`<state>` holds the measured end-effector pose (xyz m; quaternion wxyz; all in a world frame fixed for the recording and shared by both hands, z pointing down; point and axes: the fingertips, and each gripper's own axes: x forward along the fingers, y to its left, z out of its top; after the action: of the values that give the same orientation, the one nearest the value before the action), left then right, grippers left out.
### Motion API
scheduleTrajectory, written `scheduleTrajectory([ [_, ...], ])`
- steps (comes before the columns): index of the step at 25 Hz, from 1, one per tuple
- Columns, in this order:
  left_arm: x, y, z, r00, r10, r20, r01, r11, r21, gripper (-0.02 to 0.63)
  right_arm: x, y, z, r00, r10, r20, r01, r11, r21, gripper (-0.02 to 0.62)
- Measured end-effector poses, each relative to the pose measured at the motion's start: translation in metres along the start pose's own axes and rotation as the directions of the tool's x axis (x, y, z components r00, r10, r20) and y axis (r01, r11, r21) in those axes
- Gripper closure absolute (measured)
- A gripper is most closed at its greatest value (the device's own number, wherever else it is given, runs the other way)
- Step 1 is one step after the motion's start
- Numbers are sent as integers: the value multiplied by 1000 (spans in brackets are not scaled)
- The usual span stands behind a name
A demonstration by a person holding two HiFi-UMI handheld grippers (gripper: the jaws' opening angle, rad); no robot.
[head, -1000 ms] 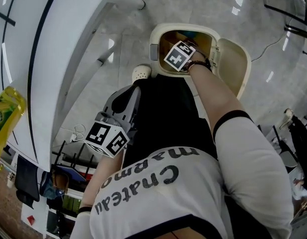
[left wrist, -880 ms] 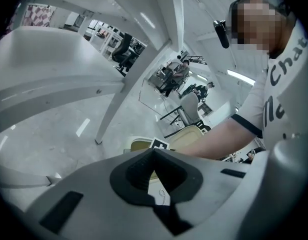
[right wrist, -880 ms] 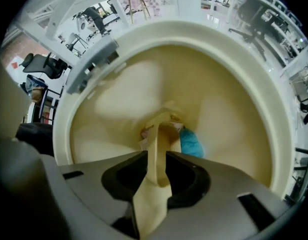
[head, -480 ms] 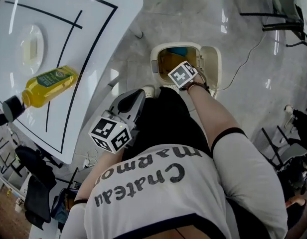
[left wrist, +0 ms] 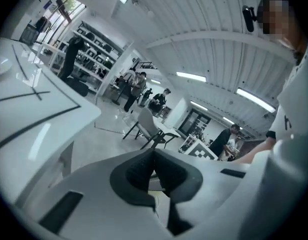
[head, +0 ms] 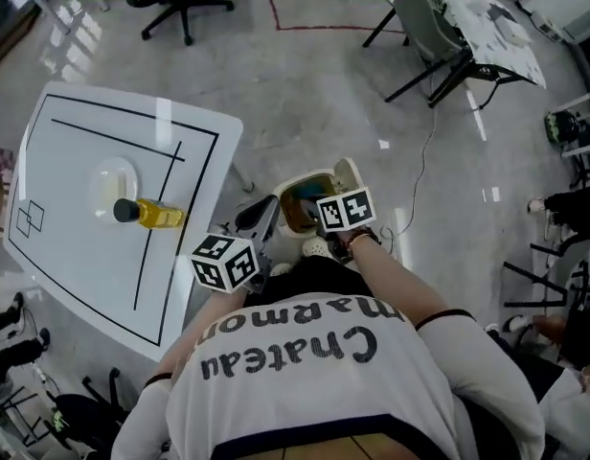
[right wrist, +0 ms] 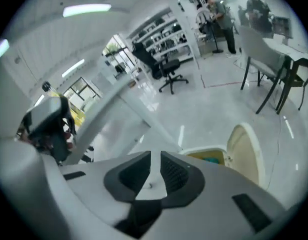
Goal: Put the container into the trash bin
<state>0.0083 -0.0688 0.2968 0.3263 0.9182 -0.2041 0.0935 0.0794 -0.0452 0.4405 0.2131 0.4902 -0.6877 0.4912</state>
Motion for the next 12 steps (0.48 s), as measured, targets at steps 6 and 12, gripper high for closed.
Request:
scheduleTrajectory([
  [6,12,-54,71,989,-119,93,112,991,73,583,-123,47,94,918,29,396,6,996,-88,541],
  [12,8,-104,138,953,-219,207,185,968,172,583,-256,60,148,699,8,715,94,990,-104,546],
])
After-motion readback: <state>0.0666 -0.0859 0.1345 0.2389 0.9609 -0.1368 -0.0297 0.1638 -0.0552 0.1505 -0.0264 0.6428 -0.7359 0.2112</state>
